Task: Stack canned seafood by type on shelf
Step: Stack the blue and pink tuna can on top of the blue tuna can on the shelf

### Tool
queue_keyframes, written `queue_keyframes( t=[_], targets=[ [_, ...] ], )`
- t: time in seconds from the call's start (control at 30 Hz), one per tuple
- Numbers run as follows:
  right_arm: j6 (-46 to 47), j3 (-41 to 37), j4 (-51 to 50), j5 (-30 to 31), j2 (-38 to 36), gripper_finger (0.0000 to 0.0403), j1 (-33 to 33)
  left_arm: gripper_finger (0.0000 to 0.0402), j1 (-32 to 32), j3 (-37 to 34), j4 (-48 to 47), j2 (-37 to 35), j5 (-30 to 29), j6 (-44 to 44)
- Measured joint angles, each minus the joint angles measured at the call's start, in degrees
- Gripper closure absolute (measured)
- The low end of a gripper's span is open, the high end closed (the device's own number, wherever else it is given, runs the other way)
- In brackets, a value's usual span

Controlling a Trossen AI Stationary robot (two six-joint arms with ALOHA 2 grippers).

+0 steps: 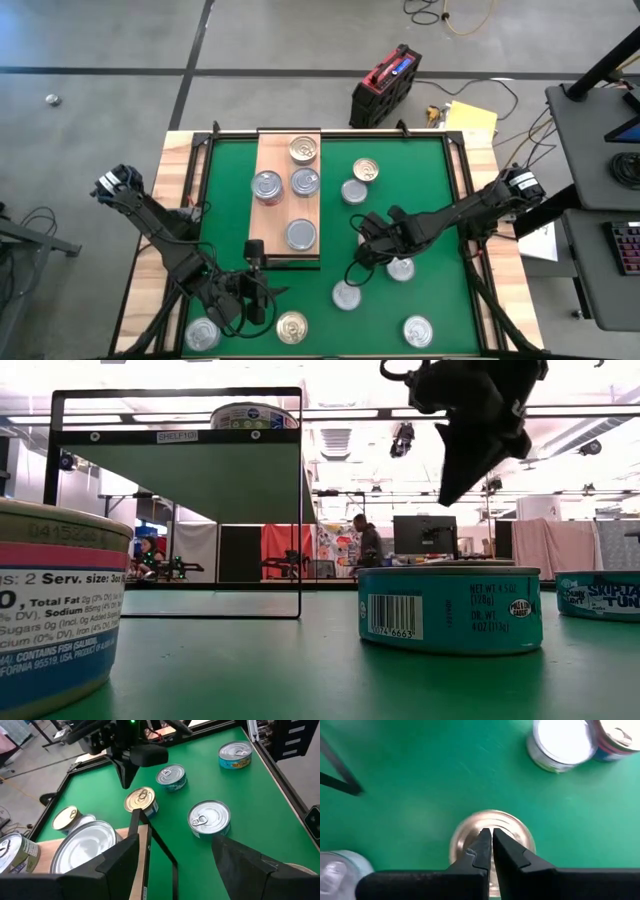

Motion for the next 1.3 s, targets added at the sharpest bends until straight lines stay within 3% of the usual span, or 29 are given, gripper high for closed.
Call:
queue_keyframes(
  t=[0.2,0.43,1.3],
  targets=[
    [-4.81,0.00,6.39,0.19,0.00,0.0394,0.00,0.0169,0.60,0.04,3.92,1.67,-5.22,3.35],
    [-14.65,0.00,7.94,0.17,0.00,0.0394,0.00,0.0169,0.55,0.06,4.74,2.63,-5.62,3.91],
    [-15.63,-0.39,8.19,0.13,0.00,0.0394,-0.01,0.0169,0.57,0.07,5.17,2.63,-5.57,3.47]
  ],
)
